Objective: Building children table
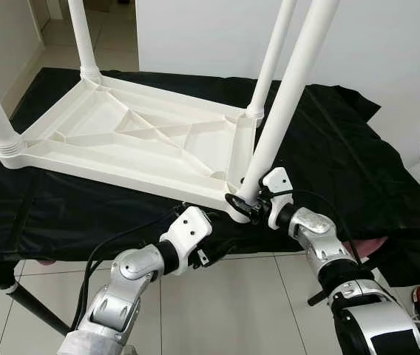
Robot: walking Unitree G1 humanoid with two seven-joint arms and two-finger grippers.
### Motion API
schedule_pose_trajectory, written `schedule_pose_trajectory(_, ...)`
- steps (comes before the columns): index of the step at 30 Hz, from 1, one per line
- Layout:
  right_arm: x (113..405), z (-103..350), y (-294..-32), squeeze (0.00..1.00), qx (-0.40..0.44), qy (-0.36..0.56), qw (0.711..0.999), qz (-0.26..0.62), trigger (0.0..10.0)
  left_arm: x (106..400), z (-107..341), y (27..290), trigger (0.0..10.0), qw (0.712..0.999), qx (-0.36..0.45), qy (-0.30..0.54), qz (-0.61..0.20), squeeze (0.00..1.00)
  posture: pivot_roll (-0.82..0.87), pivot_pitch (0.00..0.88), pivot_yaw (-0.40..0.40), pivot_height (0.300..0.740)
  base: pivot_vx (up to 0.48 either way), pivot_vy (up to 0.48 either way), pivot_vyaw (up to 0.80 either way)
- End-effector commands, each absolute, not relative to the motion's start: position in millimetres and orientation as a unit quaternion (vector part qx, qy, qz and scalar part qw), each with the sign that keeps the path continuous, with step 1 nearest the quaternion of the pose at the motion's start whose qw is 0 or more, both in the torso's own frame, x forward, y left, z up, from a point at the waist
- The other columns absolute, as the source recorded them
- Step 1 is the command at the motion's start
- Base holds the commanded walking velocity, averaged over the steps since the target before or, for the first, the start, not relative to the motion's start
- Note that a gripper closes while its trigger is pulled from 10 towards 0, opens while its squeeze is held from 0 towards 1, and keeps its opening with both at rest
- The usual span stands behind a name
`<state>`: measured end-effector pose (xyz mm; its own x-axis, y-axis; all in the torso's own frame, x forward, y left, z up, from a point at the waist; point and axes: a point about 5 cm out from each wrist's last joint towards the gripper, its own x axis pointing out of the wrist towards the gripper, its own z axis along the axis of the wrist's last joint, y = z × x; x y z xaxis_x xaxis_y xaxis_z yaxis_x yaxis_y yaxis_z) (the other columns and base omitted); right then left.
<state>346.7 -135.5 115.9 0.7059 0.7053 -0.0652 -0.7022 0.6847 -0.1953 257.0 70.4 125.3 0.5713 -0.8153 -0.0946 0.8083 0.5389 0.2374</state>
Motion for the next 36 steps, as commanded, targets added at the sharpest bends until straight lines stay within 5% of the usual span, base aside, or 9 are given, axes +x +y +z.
schedule_pose_trajectory(1, 346.5, 111.6, -135.2, 0.0, -0.107, 0.002, 0.914, 0.39, 0.0, 259.5, 123.5, 67.6, 10.0, 0.88, 0.128, -0.013, -0.457, 0.0, 0.06, 0.0, -0.1, 0.74, 0.0, 0.0, 0.0)
schedule_pose_trajectory(2, 345.9, 109.6, -135.4, 0.0, -0.104, 0.004, 0.915, 0.39, 7.3, 260.0, 123.9, 67.3, 10.0, 0.88, 0.129, -0.014, -0.458, 0.0, 0.06, 0.0, -0.1, 0.74, 0.0, 0.0, 0.0)
schedule_pose_trajectory(3, 345.2, 108.2, -135.7, 0.0, -0.101, 0.004, 0.917, 0.387, 10.0, 260.4, 124.1, 67.0, 10.0, 0.88, 0.128, -0.015, -0.458, 0.0, 0.05, 0.0, -0.099, 0.74, 0.0, 0.0, 0.0)
schedule_pose_trajectory(19, 332.6, 106.8, -134.6, 0.0, -0.016, -0.049, 0.958, 0.283, 10.0, 259.4, 123.7, 64.5, 10.0, 0.882, 0.122, -0.017, -0.456, 0.0, 0.04, 0.0, -0.108, 0.74, 0.0, 0.0, 0.0)
schedule_pose_trajectory(29, 315.8, 97.4, -119.2, 0.0, 0.039, -0.045, 0.996, 0.073, 10.0, 262.0, 125.0, 65.1, 10.0, 0.885, 0.122, -0.019, -0.449, 0.0, 0.04, 0.0, -0.117, 0.74, 0.0, 0.0, 0.0)
schedule_pose_trajectory(36, 314.6, 96.2, -107.4, 0.0, 0.053, -0.026, 0.996, 0.067, 10.0, 261.2, 126.1, 63.2, 10.0, 0.884, 0.119, -0.02, -0.451, 0.0, 0.05, 0.0, -0.115, 0.74, 0.0, 0.0, 0.0)
